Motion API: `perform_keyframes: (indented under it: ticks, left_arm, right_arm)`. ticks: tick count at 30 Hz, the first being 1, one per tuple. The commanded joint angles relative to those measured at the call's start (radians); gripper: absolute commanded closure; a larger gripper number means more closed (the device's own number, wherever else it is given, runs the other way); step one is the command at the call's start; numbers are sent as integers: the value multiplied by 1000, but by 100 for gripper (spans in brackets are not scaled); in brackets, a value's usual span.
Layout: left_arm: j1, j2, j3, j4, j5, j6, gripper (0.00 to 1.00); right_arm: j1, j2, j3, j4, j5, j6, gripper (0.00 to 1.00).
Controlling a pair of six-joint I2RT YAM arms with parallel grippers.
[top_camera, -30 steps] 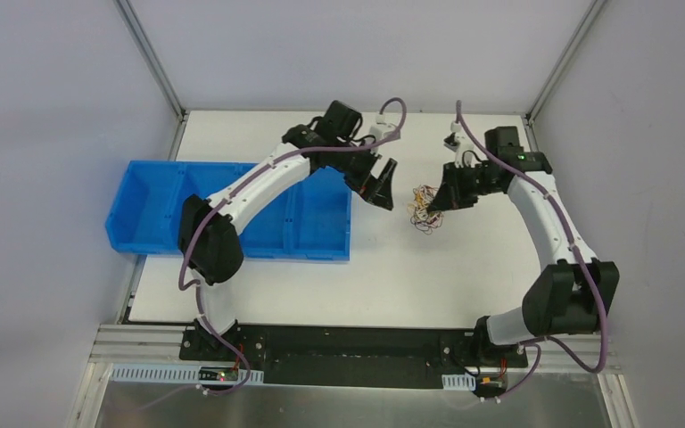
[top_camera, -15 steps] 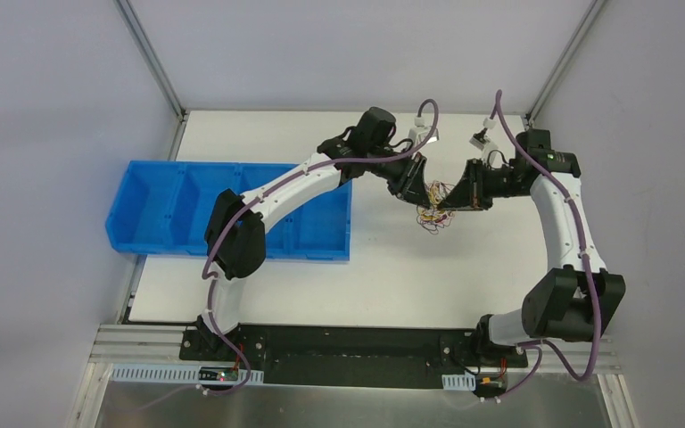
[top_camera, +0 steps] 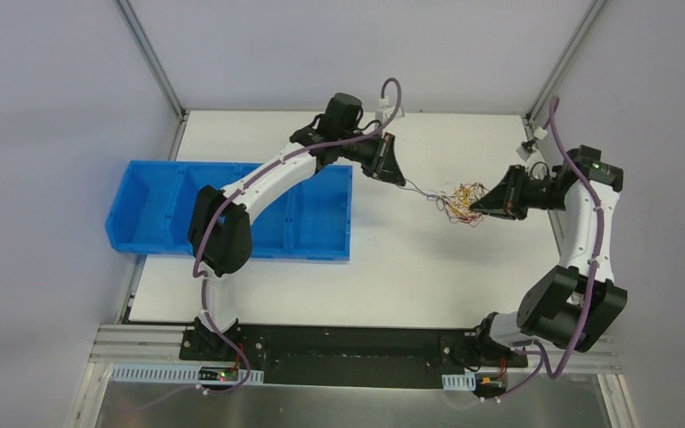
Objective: Untangle the cables
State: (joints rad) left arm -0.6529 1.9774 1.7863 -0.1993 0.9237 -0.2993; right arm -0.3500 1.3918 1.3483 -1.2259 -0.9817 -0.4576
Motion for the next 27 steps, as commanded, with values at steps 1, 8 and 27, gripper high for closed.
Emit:
perform_keyframes:
  ticks: [1,8,27]
  left_arm:
    - [119,-101,-15,-112,-141,80,100]
    - [126,-136,-39,-190,-210,211,100]
    - [-172,95,260,-31,31,51,14]
  right_arm:
    - [-127,-8,52,-200,89,-196,100]
    - [-259,50,141,-370,73,-368,100]
    - [107,-11,119,-312,-84,-334,88]
